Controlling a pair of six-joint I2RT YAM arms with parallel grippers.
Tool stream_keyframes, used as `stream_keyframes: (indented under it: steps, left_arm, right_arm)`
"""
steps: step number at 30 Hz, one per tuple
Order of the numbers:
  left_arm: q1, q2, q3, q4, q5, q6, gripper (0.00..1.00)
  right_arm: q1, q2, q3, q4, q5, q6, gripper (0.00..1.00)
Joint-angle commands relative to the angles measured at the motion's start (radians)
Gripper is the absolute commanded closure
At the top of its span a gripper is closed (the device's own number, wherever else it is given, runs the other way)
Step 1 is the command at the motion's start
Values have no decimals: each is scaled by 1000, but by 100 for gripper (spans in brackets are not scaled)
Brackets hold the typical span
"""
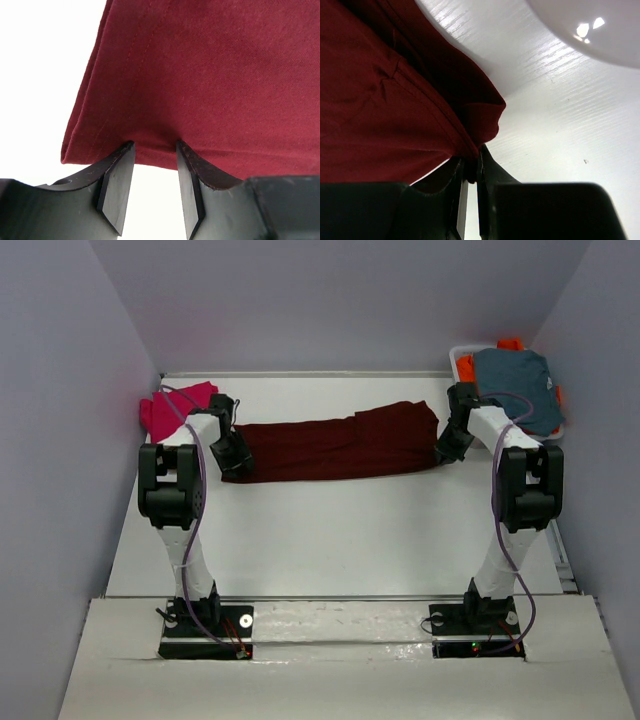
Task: Fold and stack the t-shirts
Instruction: Fold the tshirt
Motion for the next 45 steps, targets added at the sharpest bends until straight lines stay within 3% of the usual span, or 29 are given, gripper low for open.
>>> stream_keyframes:
  steps: [1,9,14,22,28,32,33,38,45]
  left_arm:
    - [21,-45,-31,-38,-29,30,48]
    - [21,-94,23,-52,-46,43,48]
    - [21,-123,78,-67,-45,43,48]
    - [-7,-97,227,-92,-54,61,48]
    - [-37,29,354,-115,-40,75,48]
    - [-59,107,418,-119,-35,87,48]
    - [-59,140,446,-125,-34,95,48]
    - [-80,265,547,-153,-18,119,49]
    - [-89,331,572,-152,-37,127,49]
  right_arm:
    - [-21,-16,36,-27,15,-32,89]
    - [-21,-48,7,-38,1,-63,43]
    - [-21,-92,-31,-43,-17,-54,31]
    - [-21,-140,-13,-51,-120,-37,30]
    - [-12,-117,-8,-31,-236,-35,33]
    - [17,-80,-7,-9,-276,-29,40]
    - [17,-62,-4,-6,-278,-22,48]
    - [26,6,18,18,-278,-9,63]
    - [26,60,10,46,-270,0,76]
